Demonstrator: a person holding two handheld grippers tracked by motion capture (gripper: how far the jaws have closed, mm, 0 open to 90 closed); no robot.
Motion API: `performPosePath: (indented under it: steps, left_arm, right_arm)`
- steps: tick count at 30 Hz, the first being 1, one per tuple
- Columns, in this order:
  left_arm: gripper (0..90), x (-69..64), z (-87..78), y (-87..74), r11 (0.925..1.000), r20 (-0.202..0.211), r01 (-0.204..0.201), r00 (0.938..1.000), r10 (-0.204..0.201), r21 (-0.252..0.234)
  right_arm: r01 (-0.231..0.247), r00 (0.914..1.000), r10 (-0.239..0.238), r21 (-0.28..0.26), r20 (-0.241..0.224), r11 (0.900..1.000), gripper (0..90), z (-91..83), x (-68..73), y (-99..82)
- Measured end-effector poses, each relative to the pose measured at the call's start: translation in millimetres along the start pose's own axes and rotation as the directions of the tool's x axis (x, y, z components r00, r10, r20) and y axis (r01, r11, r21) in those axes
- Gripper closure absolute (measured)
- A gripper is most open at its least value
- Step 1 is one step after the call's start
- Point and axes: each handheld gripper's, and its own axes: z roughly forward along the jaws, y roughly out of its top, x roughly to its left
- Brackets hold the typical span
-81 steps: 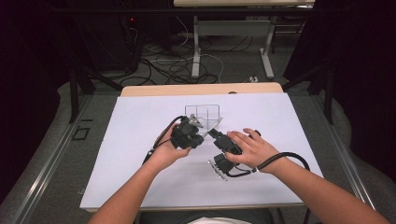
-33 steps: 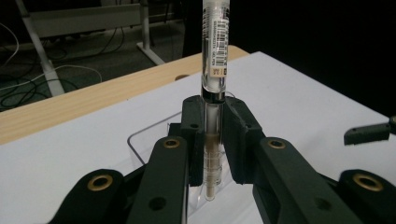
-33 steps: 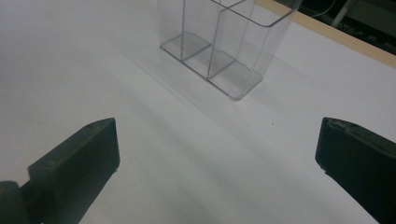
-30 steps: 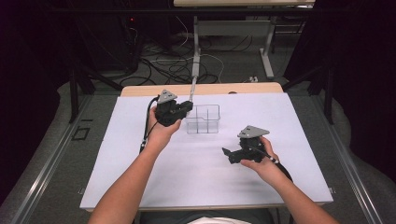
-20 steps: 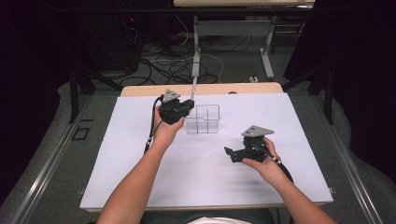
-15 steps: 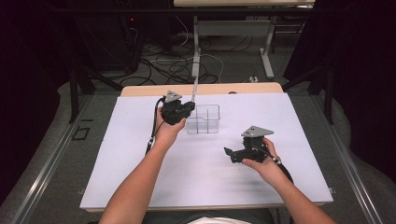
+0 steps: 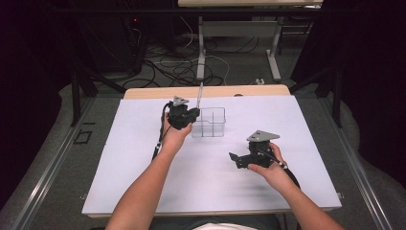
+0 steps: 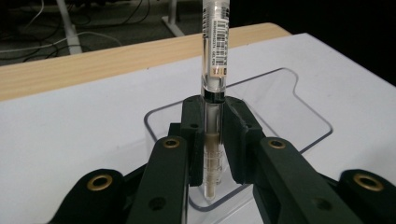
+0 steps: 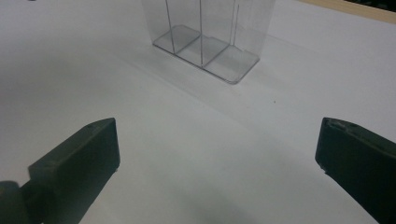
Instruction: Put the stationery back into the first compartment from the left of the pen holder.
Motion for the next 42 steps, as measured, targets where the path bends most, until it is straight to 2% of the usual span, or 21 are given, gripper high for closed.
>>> performPosePath:
  steps: [6,7,11,12,14,19,21,22,25,28,32,35,37,38,39,42]
  left_arm:
    - [79.5,1.0,3.7,-1.9,0.9992,0.001,0.025,0.9997,-0.025,0.030]
    - [79.5,1.1,4.0,-2.0,0.9992,0.003,0.018,0.9998,-0.018,0.037]
    - [79.5,-0.8,5.3,-2.9,0.9984,0.000,0.031,0.9995,-0.032,0.048]
    - [79.5,-0.7,5.6,-2.5,0.9984,-0.002,0.014,0.9999,-0.014,0.056]
    - [79.4,-1.4,6.7,-2.5,0.9978,0.001,0.023,0.9997,-0.023,0.062]
    - [79.2,-3.6,6.5,0.1,0.9960,-0.020,0.023,0.9996,-0.022,0.086]
    - [78.0,-3.9,5.2,0.7,0.9952,-0.014,0.030,0.9995,-0.029,0.093]
    - [75.3,-4.4,4.4,1.0,0.9955,-0.006,0.037,0.9993,-0.037,0.087]
    - [68.5,-5.8,-2.1,2.9,0.9964,-0.006,0.018,0.9998,-0.018,0.083]
    - [59.2,-5.7,-12.8,4.8,0.9973,-0.001,0.020,0.9998,-0.020,0.071]
    - [39.6,-2.7,-27.1,4.2,0.9984,0.012,-0.004,0.9999,0.003,0.056]
    - [28.6,-1.2,-39.8,0.4,0.9986,0.033,-0.016,0.9994,0.015,0.051]
    - [27.3,0.9,-48.5,-2.5,0.9987,0.064,-0.026,0.9977,0.023,0.043]
    - [26.9,2.4,-52.5,-4.3,0.9990,0.067,-0.016,0.9976,0.013,0.042]
    - [26.6,3.7,-56.9,-6.1,0.9986,0.078,0.012,0.9968,-0.016,0.052]
    - [26.3,8.2,-69.5,-11.7,0.9988,0.081,0.019,0.9964,-0.023,0.046]
  right_arm:
    - [0.005,1.0000,-0.005,-0.001,-0.002,1.0000,0.0,1.7,0.9,-0.6]
    - [0.005,1.0000,-0.005,-0.001,-0.002,1.0000,0.0,1.8,1.0,-0.6]
    - [0.003,1.0000,-0.003,-0.002,-0.005,1.0000,0.0,1.8,1.1,-0.6]
    - [0.003,1.0000,-0.003,-0.002,-0.006,1.0000,0.0,1.7,1.1,-0.6]
    - [0.003,1.0000,-0.003,-0.002,-0.005,1.0000,0.0,1.8,1.5,-0.6]
    - [0.002,1.0000,-0.002,-0.002,-0.010,1.0000,0.0,1.9,2.5,0.2]
    - [-0.003,0.9999,0.003,0.003,-0.013,1.0000,0.0,0.8,2.3,0.6]
    - [0.002,1.0000,-0.002,-0.006,-0.006,1.0000,0.0,1.1,1.4,0.6]
    - [-0.009,0.9999,0.009,-0.006,-0.006,0.9999,0.0,-1.2,-0.7,1.3]
    - [-0.020,0.9998,0.020,-0.007,0.003,0.9998,0.0,-2.5,-2.6,1.0]
    - [-0.021,0.9997,0.021,-0.012,0.014,0.9997,0.0,-3.6,-5.4,0.3]
    - [-0.022,0.9995,0.022,-0.015,0.021,0.9997,0.0,-4.9,-7.2,0.6]
    - [-0.023,0.9994,0.024,-0.021,0.025,0.9995,0.0,-5.6,-8.6,1.1]
    - [-0.032,0.9990,0.032,-0.016,0.030,0.9994,0.0,-6.5,-8.7,1.3]
    - [-0.030,0.9988,0.031,-0.021,0.037,0.9993,0.0,-6.5,-9.4,1.1]
    - [-0.025,0.9988,0.026,-0.019,0.040,0.9995,0.0,-7.6,-11.6,0.9]
